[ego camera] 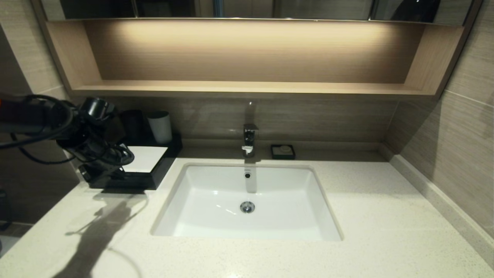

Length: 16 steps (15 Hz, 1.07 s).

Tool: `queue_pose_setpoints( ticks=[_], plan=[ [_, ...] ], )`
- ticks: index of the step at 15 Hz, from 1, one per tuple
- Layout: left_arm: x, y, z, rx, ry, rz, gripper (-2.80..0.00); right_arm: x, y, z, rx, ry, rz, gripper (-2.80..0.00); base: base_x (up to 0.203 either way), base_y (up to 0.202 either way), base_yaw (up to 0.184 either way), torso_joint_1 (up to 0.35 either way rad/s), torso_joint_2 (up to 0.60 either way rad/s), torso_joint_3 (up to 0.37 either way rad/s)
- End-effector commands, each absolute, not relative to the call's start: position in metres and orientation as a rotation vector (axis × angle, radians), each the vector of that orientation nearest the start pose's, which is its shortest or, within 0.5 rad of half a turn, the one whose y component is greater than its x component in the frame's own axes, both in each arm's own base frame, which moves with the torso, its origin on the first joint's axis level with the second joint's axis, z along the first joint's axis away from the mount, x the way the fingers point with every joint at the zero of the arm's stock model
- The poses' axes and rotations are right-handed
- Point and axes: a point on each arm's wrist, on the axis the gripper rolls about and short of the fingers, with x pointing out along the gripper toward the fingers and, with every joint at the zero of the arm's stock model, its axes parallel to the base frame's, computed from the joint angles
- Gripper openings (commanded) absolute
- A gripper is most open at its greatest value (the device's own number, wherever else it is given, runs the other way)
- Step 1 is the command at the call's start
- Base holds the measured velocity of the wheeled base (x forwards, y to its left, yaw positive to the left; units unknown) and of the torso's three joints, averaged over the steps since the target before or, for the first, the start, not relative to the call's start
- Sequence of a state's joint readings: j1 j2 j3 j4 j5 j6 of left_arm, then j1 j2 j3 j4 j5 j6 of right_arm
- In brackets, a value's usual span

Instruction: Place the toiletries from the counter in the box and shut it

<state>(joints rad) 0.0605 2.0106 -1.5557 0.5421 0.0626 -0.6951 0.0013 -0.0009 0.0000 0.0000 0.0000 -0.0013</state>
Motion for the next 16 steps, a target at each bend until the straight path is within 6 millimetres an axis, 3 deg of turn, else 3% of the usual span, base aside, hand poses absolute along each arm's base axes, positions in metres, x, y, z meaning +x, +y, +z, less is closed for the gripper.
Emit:
queue_pose_setpoints(
  ticks=[1,6,12,16],
  plan=[
    [0.347,0.023,0.202,-0.639,0.867,0.441,-2.80,-0.023,0.000,0.075,-0.002,0.002,0.002,-2.80,0.000,0.000,0.000,0.000,0.00,0.000],
    [0.292,0.019,0.237,-0.580,0.798,0.385,-2.80,-0.023,0.000,0.075,-0.002,0.001,0.002,-2.80,0.000,0.000,0.000,0.000,0.00,0.000],
    [0.227,0.010,0.278,-0.380,0.673,0.242,-2.80,-0.023,0.000,0.075,-0.002,0.002,0.002,-2.80,0.000,0.000,0.000,0.000,0.00,0.000],
    [0.176,0.000,0.283,-0.189,0.598,0.122,-2.80,-0.023,0.000,0.075,-0.002,0.002,0.002,-2.80,0.000,0.000,0.000,0.000,0.00,0.000]
  ],
)
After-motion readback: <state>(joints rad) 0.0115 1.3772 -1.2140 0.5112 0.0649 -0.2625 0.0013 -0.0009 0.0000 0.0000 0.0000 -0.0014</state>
